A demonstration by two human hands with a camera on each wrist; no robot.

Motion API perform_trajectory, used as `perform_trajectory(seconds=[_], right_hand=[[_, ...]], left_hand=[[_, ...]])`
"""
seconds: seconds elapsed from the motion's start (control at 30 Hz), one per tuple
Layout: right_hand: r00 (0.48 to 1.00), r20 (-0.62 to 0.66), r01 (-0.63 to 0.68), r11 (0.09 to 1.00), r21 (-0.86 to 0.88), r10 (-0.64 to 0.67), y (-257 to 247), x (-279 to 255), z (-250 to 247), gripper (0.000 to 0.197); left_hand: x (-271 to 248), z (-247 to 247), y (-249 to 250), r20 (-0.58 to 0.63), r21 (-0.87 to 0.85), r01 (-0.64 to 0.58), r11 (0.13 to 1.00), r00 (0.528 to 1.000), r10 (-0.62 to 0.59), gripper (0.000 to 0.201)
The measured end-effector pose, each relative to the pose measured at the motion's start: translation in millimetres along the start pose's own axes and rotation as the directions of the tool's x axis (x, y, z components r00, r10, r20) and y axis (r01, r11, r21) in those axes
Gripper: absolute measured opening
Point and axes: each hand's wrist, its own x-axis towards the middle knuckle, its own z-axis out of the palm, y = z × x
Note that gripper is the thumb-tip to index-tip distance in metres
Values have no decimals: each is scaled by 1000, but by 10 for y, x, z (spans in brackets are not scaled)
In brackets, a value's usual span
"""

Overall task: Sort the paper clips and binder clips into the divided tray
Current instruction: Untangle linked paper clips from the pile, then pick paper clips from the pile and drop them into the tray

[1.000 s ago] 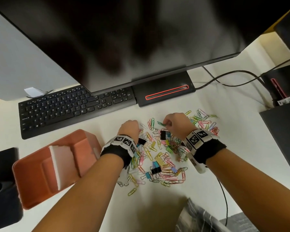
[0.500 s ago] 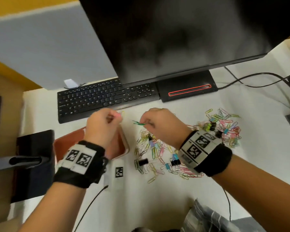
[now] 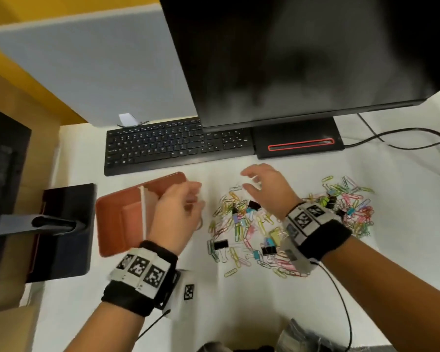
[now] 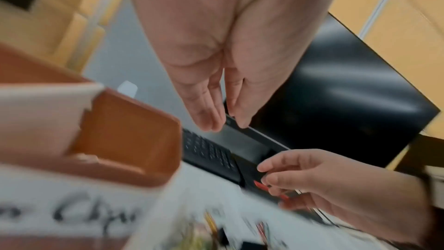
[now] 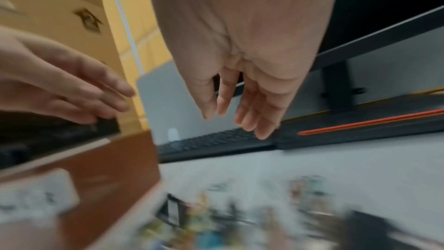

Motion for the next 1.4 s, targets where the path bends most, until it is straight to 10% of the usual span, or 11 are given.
perform_trajectory(seconds=[0.33, 0.7, 1.07, 1.4], right_hand=[[965, 193, -106, 940, -325, 176, 621, 348, -154, 39], [931, 361, 53, 957, -285, 56, 623, 306, 61, 17], [955, 288, 18, 955, -295, 71, 632, 246, -161, 12], [955, 142, 261, 965, 24, -262, -521, 130, -78, 12]], left_hand=[[-12, 1185, -74, 238, 199, 256, 946, 924, -300, 84], [69, 1228, -171, 130, 183, 225, 957, 959, -250, 29], [22, 1102, -87, 106, 107, 182, 977, 975, -194, 17], [-81, -13, 129, -151, -75, 129, 989, 979, -140, 11]])
